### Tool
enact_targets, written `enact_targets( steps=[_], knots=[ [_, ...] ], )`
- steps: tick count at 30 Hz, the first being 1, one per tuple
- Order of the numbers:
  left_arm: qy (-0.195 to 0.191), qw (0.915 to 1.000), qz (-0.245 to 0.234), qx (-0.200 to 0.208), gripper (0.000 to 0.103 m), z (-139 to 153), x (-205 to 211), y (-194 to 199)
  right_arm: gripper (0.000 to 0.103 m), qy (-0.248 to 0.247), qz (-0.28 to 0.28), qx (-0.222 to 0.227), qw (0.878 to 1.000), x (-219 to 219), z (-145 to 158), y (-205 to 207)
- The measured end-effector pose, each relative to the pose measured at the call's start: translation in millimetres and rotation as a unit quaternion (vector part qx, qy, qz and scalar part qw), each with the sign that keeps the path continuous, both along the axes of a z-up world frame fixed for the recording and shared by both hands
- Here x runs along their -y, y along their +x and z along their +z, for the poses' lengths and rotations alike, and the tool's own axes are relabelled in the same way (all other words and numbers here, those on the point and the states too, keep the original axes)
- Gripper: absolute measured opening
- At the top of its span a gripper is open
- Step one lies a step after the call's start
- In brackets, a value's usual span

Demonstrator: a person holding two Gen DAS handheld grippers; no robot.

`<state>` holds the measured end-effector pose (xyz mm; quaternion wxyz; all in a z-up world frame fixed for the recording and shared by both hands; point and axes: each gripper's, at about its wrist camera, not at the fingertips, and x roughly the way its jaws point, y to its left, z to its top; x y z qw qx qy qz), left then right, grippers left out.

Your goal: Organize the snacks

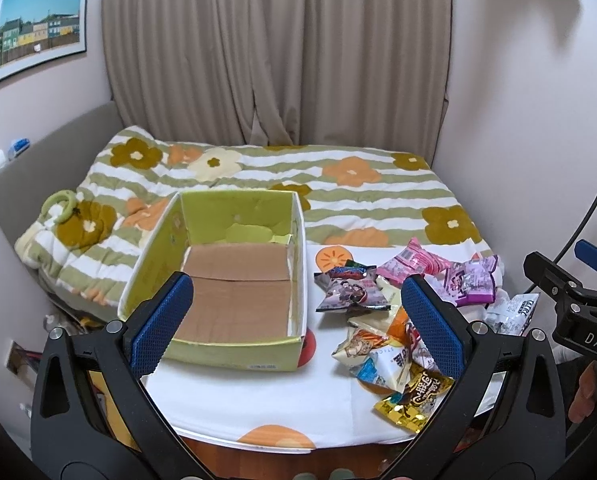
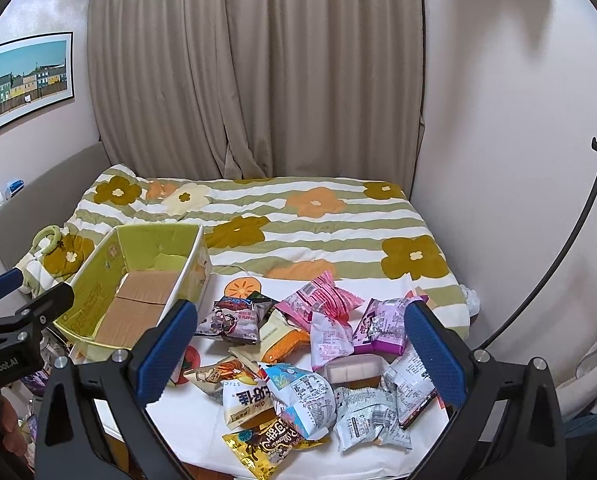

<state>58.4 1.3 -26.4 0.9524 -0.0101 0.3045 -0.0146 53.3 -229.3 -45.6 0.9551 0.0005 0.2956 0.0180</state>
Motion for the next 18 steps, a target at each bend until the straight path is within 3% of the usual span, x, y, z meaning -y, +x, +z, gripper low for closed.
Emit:
enact_targets(
  steps=[18],
  knots=[
    [0.002, 1.0, 0.003, 0.001, 0.103, 4.3, -1.2, -4.4, 0.103, 0.0, 0.001, 0.001, 1.0, 0.3, 0.4, -3.0]
  ],
)
